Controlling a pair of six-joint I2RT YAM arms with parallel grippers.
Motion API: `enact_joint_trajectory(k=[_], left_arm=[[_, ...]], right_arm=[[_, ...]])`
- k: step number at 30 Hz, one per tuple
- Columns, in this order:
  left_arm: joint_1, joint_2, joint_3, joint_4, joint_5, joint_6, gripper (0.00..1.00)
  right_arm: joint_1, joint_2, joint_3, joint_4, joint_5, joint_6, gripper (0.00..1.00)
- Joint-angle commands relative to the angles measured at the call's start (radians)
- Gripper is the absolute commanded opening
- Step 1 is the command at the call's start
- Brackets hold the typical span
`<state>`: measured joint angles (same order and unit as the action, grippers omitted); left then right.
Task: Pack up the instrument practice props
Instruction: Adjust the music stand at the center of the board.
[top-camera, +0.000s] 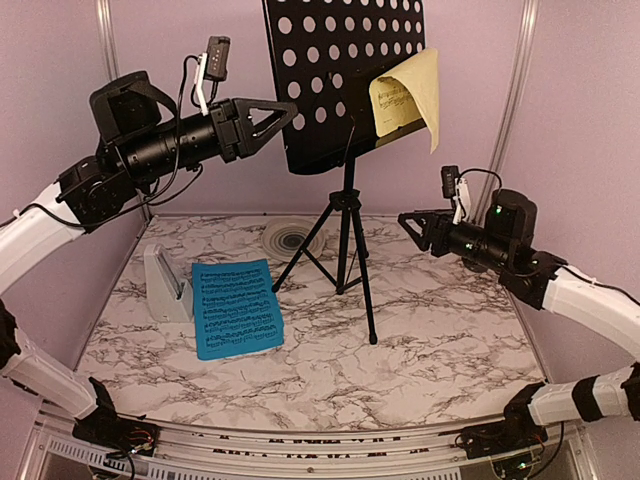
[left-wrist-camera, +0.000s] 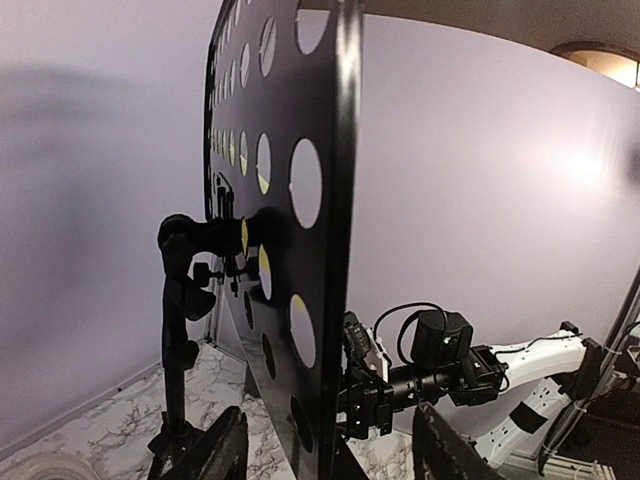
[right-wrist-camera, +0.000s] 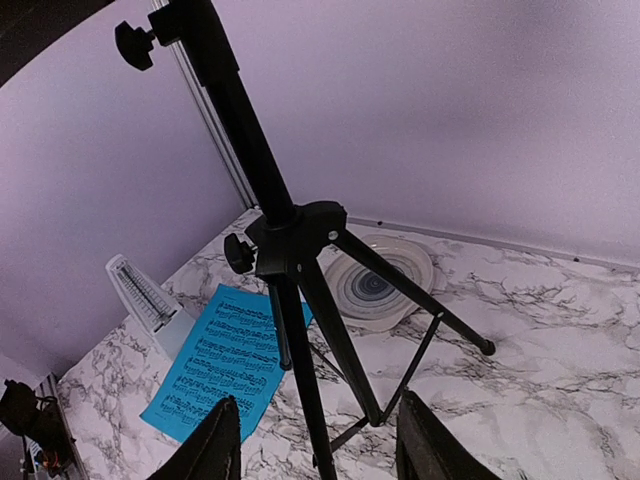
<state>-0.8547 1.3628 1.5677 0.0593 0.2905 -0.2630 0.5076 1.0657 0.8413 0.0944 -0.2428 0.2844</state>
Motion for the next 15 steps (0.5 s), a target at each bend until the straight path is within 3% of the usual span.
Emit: enact_joint_trajectory(k=[1,4,9,15], left_arm=[[-0.006,0.018,0.049,0.006,0.031,0.019,0.49],[-0.006,0.011,0.055,-0.033,0.0,0.035,0.33],[0.0,-0.007,0.078,-0.114,-0.065,0.069,0.16],[0.006,-0.029,0.074,-0.158,-0.102,0.095,0.1]], right_arm=[[-0.006,0.07,-0.01,0.195,-0.092,0.034,0.51],[-0.003,0.135,-0.009,0.238,-0.13,0.034,0.52],[0.009,0.23,-0.01,0.287,-0.162,0.026,0.51],[0.055,0.312,-0.025,0.352,-0.124,-0.003,0.53]])
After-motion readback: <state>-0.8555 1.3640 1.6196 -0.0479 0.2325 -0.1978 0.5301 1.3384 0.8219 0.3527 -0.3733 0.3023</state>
